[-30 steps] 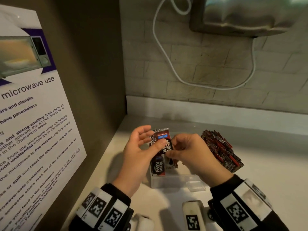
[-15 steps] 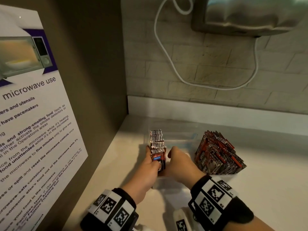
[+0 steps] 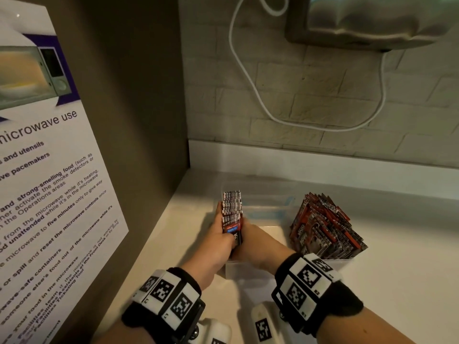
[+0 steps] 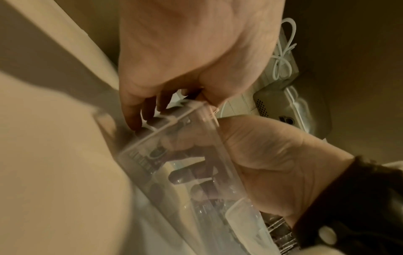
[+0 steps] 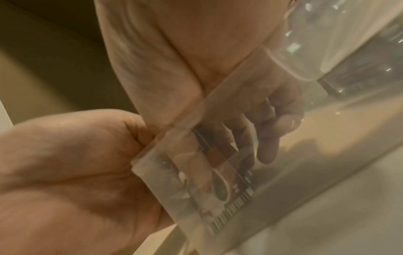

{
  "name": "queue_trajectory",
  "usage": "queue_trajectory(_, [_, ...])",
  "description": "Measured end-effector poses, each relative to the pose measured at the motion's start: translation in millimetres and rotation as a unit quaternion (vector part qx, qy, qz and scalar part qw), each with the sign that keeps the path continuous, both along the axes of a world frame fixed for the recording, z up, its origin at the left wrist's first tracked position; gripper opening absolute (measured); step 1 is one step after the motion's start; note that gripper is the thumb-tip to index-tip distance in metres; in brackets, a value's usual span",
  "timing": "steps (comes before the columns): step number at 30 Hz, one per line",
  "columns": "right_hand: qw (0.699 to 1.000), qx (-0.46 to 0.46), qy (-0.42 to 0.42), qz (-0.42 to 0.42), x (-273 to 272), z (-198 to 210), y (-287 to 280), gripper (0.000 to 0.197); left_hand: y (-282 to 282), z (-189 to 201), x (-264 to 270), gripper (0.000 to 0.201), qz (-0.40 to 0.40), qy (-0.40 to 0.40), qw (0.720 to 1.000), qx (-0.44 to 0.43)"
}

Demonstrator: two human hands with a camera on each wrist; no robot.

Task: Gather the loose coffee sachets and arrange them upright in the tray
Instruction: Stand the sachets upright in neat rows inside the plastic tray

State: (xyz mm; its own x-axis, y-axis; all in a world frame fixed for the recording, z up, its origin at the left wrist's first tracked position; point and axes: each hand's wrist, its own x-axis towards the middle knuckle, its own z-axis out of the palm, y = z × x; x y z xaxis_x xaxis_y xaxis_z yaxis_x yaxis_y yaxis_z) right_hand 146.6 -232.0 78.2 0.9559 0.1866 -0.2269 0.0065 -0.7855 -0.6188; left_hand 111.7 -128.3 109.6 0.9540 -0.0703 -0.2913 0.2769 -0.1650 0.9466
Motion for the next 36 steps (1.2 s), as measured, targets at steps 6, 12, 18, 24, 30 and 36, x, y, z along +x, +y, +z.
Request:
queue_trajectory(6, [0.999, -0.01, 0.033, 0.014, -8.3, 20.7, 0.7, 0.052, 1.4, -2.7, 1.6, 0.089, -0.002, 0.021, 1.0, -0.009])
queue_trajectory(12, [0.996, 0.067, 0.056, 0.026, -15.6, 29.8, -6.4, 0.029, 5.0, -7.8, 6.4, 0.094, 0.0, 0.045, 0.998, -0.036])
queue_trajectory(18, [0.996, 0.062, 0.062, -0.02, -26.5, 58.4, -13.0, 0.024, 8.9, 0.5, 2.6, 0.097, 0.009, 0.043, 0.995, -0.087])
queue_trajectory(24, [0.976, 0.146, -0.059, -0.148, -50.6, 106.9, -56.3, 0.073, -1.8, 48.1, -11.6, 0.071, 0.063, -0.176, 0.974, -0.126])
queue_trajectory(30, [0.951, 0.145, -0.163, -0.221, -49.4, 128.0, -121.4, 0.047, -61.0, 39.6, -9.0, 0.111, -0.185, -0.137, 0.973, 0.025])
queue_trajectory(36, [0.999, -0.029, -0.009, -0.041, -52.7, 111.4, -156.9, 0.122, -100.1, 12.3, 14.7, 0.13, -0.295, -0.016, 0.939, 0.175])
